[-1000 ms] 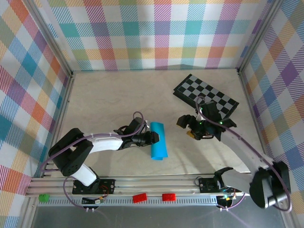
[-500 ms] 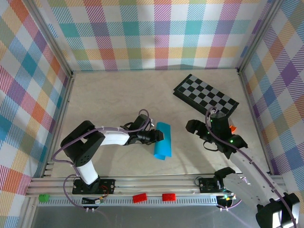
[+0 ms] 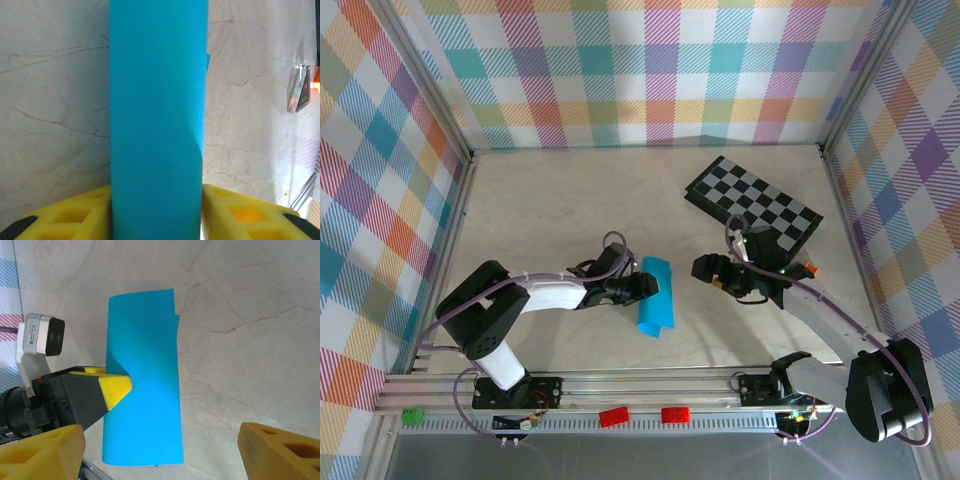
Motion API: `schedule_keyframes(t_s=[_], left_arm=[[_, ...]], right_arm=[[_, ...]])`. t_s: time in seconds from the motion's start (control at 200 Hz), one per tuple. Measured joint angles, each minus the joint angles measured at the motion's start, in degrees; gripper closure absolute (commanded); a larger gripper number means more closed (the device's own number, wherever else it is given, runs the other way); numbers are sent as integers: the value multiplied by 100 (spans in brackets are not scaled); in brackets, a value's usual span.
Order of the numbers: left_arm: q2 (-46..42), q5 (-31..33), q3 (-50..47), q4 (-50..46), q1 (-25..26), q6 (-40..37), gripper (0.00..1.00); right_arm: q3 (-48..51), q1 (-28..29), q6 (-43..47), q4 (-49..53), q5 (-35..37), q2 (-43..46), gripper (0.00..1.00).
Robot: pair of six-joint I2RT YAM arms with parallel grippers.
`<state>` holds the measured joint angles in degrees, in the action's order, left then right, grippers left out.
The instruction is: Fold a paper plane with a square sheet of paper (pick it up from the middle)
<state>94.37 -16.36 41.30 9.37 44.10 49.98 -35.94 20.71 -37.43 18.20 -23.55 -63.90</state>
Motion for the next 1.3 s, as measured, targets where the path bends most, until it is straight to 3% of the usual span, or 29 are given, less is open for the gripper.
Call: schedule_keyframes(t_s=[0.165,0.425,0.54,0.765,1.06,1.3], left_arm=[[-26,205,7,-243,105,13,53],[-208,426,131,-774,125,-133,34],[-315,549,247,-1185,125,-321,31],[-564,772,476,-1996,125,-925,36],[-385,890,977,-2922,118,-1746,44],[-122,1106,1182,-3259,114,-2004,43]], right_arm=[[0,0,-101,-166,-299,-101,25],[-2,4,-251,-236,-621,-501,28],[-4,44,-302,-251,-660,-590,28],[-166,243,-417,-278,-704,-809,33],[-63,610,-920,-890,-688,-905,59],[334,1187,-1609,-1582,-411,-1147,66]])
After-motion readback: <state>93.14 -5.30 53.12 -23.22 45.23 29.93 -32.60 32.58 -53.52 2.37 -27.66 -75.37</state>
